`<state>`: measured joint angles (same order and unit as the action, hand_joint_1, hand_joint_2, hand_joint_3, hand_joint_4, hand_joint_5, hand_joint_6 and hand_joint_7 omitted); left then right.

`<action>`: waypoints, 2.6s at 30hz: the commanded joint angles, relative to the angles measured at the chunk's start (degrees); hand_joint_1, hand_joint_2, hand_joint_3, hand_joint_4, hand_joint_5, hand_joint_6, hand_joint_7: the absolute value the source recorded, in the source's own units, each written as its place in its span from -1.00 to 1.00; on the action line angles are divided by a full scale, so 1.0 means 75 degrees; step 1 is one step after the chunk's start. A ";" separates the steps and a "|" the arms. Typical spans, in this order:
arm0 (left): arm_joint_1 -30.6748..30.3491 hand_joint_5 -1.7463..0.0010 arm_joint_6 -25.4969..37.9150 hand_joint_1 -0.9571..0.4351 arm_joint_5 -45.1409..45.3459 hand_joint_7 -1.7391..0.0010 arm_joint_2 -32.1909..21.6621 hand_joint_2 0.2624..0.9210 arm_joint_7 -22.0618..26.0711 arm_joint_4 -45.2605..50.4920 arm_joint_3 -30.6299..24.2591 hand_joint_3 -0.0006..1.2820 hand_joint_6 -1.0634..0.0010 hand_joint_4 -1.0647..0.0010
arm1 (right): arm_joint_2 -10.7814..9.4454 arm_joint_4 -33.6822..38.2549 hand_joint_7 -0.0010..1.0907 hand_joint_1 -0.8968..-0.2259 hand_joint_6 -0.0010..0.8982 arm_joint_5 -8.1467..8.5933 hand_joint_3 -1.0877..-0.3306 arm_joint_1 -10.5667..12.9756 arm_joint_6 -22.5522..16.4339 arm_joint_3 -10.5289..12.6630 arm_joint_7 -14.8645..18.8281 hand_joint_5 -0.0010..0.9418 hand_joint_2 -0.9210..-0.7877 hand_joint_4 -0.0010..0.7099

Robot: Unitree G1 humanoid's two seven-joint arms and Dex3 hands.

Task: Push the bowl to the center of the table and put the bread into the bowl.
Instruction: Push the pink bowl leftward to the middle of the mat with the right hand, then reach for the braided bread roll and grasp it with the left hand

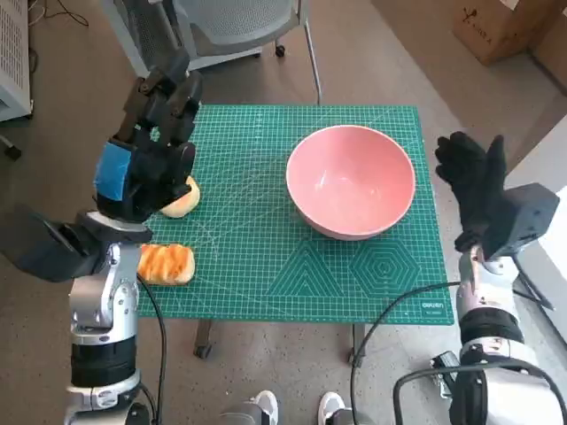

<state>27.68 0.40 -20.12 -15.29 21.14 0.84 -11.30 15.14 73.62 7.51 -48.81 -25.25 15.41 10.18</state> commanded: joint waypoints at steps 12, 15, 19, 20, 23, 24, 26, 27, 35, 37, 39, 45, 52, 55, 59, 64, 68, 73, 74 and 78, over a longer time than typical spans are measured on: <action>-0.0189 0.99 -0.0102 -0.65 0.0044 0.54 -0.0206 1.00 0.0066 0.0154 -0.0094 -0.23 1.00 0.94 | -0.0813 0.0102 -0.97 -0.11 -0.27 -0.0113 -0.16 -0.0176 0.0548 -0.0070 -0.0050 -0.97 -1.00 -0.51; -0.0235 0.99 -0.0116 -0.65 0.0028 0.55 -0.0233 1.00 0.0083 0.0170 -0.0122 -0.24 1.00 0.94 | -0.0913 0.0099 -0.97 -0.12 -0.28 -0.0158 -0.18 -0.0250 0.0591 -0.0117 -0.0016 -0.97 -1.00 -0.50; -0.0320 0.99 -0.0106 -0.66 0.0009 0.55 -0.0248 1.00 0.0072 0.0244 -0.0168 -0.25 1.00 0.94 | -0.1056 0.0086 -0.97 -0.10 -0.28 -0.0129 -0.20 -0.0338 0.0635 -0.0085 0.0085 -0.97 -1.00 -0.48; -0.0343 0.99 -0.0106 -0.66 0.0004 0.55 -0.0249 1.00 0.0064 0.0261 -0.0183 -0.25 1.00 0.94 | -0.1102 0.0088 -0.97 -0.09 -0.28 -0.0133 -0.20 -0.0366 0.0642 -0.0091 0.0086 -0.97 -1.00 -0.48; -0.0396 0.99 -0.0093 -0.66 -0.0004 0.54 -0.0249 1.00 0.0037 0.0315 -0.0211 -0.26 1.00 0.94 | -0.1194 0.0102 -0.97 -0.10 -0.27 -0.0157 -0.20 -0.0435 0.0670 -0.0107 0.0066 -0.97 -1.00 -0.47; -0.0422 0.99 -0.0082 -0.66 -0.0011 0.54 -0.0251 1.00 0.0023 0.0344 -0.0228 -0.26 1.00 0.94 | -0.1237 0.0111 -0.97 -0.10 -0.27 -0.0170 -0.20 -0.0480 0.0696 -0.0117 0.0046 -0.97 -1.00 -0.47; -0.0463 0.99 -0.0085 -0.66 -0.0012 0.54 -0.0250 1.00 0.0003 0.0370 -0.0253 -0.27 1.00 0.93 | -0.1298 0.0127 -0.96 -0.12 -0.27 -0.0185 -0.19 -0.0547 0.0739 -0.0128 0.0025 -0.97 -1.00 -0.47; -0.0480 0.99 -0.0092 -0.67 -0.0013 0.54 -0.0252 1.00 -0.0002 0.0374 -0.0265 -0.27 1.00 0.93 | -0.1321 0.0132 -0.96 -0.13 -0.26 -0.0190 -0.18 -0.0569 0.0755 -0.0130 0.0020 -0.97 -1.00 -0.46; -0.0660 0.99 -0.0143 -0.66 0.0012 0.53 -0.0231 1.00 -0.0095 0.0489 -0.0386 -0.30 1.00 0.91 | -0.1503 0.0128 -0.96 -0.11 -0.26 -0.0239 -0.17 -0.0744 0.0809 -0.0214 0.0141 -0.98 -1.00 -0.46; -0.0703 0.98 -0.0143 -0.66 0.0013 0.54 -0.0215 1.00 -0.0133 0.0541 -0.0407 -0.30 1.00 0.91 | -0.1545 0.0128 -0.96 -0.10 -0.26 -0.0247 -0.17 -0.0781 0.0824 -0.0234 0.0164 -0.98 -1.00 -0.46; -0.0735 0.98 -0.0159 -0.66 0.0016 0.54 -0.0204 1.00 -0.0161 0.0556 -0.0423 -0.30 1.00 0.91 | -0.1579 0.0123 -0.96 -0.10 -0.26 -0.0258 -0.18 -0.0809 0.0831 -0.0263 0.0173 -0.98 -1.00 -0.47; -0.0787 0.98 -0.0197 -0.65 0.0030 0.53 -0.0167 1.00 -0.0275 0.0578 -0.0447 -0.31 1.00 0.90 | -0.1699 0.0141 -0.96 -0.08 -0.26 -0.0308 -0.19 -0.0901 0.0849 -0.0365 0.0124 -0.99 -1.00 -0.47; -0.0837 0.98 -0.0289 -0.66 0.0083 0.51 -0.0106 1.00 -0.0413 0.0580 -0.0407 -0.32 1.00 0.88 | -0.1807 0.0145 -0.96 -0.07 -0.26 -0.0410 -0.20 -0.0970 0.0890 -0.0469 0.0063 -0.98 -1.00 -0.44; -0.0852 0.98 -0.0300 -0.66 0.0094 0.51 -0.0090 1.00 -0.0444 0.0592 -0.0389 -0.32 1.00 0.88 | -0.1783 0.0139 -0.96 -0.11 -0.26 -0.0435 -0.19 -0.0984 0.0897 -0.0483 0.0059 -0.98 -1.00 -0.43; -0.0888 0.98 -0.0281 -0.66 0.0118 0.51 -0.0070 1.00 -0.0489 0.0650 -0.0354 -0.32 1.00 0.88 | -0.1616 0.0102 -0.95 -0.15 -0.25 -0.0428 -0.16 -0.1007 0.0861 -0.0452 0.0181 -0.98 -1.00 -0.42; -0.0913 0.98 -0.0237 -0.66 0.0107 0.51 -0.0069 1.00 -0.0507 0.0681 -0.0326 -0.31 1.00 0.87 | -0.1358 -0.0037 -0.94 -0.11 -0.23 -0.0350 -0.17 -0.1067 0.0696 -0.0357 0.0428 -0.98 -1.00 -0.41; -0.0906 0.98 -0.0219 -0.67 0.0114 0.51 -0.0080 1.00 -0.0507 0.0679 -0.0309 -0.31 1.00 0.87 | -0.1159 -0.0264 -0.94 -0.07 -0.24 -0.0258 -0.15 -0.1131 0.0368 -0.0259 0.0572 -0.98 -1.00 -0.41; -0.0821 0.98 -0.0207 -0.68 0.0154 0.51 -0.0103 1.00 -0.0504 0.0639 -0.0274 -0.31 1.00 0.87 | -0.1023 -0.0825 -0.95 -0.12 -0.24 0.0051 -0.06 -0.1097 -0.0402 -0.0056 0.0948 -0.98 -1.00 -0.40; -0.0816 0.98 -0.0204 -0.68 0.0151 0.51 -0.0110 1.00 -0.0496 0.0640 -0.0274 -0.31 1.00 0.87 | -0.1031 -0.0938 -0.95 -0.14 -0.24 0.0113 -0.03 -0.1069 -0.0545 -0.0036 0.1022 -0.98 -1.00 -0.39; -0.0754 0.98 -0.0208 -0.67 0.0166 0.51 -0.0139 1.00 -0.0450 0.0602 -0.0245 -0.30 1.00 0.87 | -0.1089 -0.1606 -0.94 -0.16 -0.22 0.0590 0.04 -0.0935 -0.1265 0.0118 0.1737 -0.98 -1.00 -0.36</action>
<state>21.43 -0.99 -19.54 -15.71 17.54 5.22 -13.57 7.12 64.41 9.51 -57.31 -31.74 15.56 19.65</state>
